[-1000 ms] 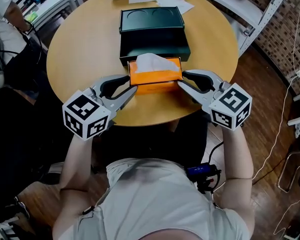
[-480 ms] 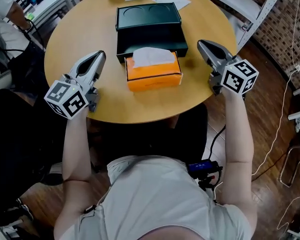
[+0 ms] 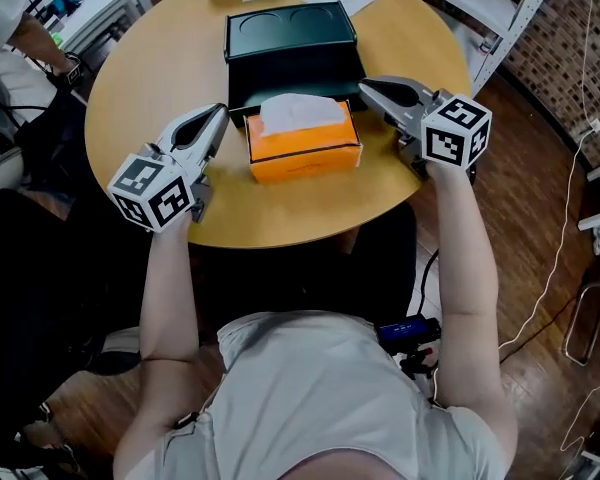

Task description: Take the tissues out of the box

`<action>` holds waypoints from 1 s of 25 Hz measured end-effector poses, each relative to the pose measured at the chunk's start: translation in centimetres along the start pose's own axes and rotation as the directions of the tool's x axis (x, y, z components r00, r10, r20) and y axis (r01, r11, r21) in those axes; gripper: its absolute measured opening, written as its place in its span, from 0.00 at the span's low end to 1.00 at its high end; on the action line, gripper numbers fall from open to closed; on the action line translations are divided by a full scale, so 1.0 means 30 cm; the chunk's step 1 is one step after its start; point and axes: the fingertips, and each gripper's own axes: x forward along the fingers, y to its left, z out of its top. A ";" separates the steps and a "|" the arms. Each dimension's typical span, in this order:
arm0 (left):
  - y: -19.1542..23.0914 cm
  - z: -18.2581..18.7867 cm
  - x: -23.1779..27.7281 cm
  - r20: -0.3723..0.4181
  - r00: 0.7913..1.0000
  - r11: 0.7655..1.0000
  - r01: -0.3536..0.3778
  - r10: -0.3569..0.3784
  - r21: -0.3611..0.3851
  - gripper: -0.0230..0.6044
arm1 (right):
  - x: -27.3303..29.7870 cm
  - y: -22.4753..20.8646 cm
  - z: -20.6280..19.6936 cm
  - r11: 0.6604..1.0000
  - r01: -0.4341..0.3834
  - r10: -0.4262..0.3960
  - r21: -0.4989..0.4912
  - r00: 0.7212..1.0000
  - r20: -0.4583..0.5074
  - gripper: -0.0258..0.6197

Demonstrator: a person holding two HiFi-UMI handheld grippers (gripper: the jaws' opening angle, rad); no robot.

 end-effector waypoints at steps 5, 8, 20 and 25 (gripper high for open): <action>-0.004 -0.049 0.018 -0.081 0.997 1.000 0.000 -0.002 -0.023 0.04 | 0.014 0.021 -0.023 0.999 -0.030 0.031 0.009 0.999 -0.039 0.04; -0.006 -0.044 0.018 -0.082 0.997 1.000 0.002 -0.004 -0.024 0.04 | 0.012 0.022 -0.019 1.000 -0.030 0.030 0.009 0.999 -0.041 0.04; -0.006 -0.050 0.021 -0.083 0.997 1.000 0.003 -0.005 -0.024 0.04 | 0.014 0.020 -0.026 0.999 -0.033 0.033 0.011 0.998 -0.046 0.04; -0.006 -0.049 0.021 -0.082 0.997 1.000 0.004 -0.006 -0.023 0.04 | 0.015 0.021 -0.026 0.999 -0.032 0.033 0.010 0.998 -0.045 0.04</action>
